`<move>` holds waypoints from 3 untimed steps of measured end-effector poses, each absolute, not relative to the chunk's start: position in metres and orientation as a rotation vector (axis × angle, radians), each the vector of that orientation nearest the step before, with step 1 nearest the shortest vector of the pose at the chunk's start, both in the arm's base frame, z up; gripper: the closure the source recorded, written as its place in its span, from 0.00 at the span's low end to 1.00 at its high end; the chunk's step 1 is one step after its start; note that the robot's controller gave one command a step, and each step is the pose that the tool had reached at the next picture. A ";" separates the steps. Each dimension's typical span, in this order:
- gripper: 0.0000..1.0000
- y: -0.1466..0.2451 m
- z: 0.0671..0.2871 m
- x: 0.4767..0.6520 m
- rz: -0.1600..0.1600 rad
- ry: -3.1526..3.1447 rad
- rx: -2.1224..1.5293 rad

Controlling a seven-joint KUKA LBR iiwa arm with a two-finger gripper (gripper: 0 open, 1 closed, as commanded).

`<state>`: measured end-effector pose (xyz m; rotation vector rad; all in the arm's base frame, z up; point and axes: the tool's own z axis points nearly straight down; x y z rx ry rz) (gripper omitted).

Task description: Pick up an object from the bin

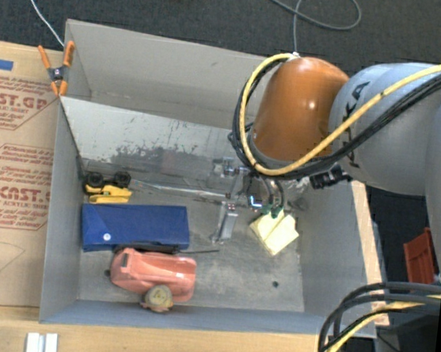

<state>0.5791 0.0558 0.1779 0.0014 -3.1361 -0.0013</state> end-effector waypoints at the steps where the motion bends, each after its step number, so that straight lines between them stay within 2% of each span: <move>1: 0.00 0.056 0.183 0.580 -0.002 -3.144 0.000; 2: 0.00 0.109 0.111 0.561 -0.003 -3.138 0.185; 3: 0.00 0.121 0.095 0.567 -0.006 -3.146 0.346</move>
Offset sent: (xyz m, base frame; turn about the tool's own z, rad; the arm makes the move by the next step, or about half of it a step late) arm -0.0207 0.0550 -0.0707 -0.1215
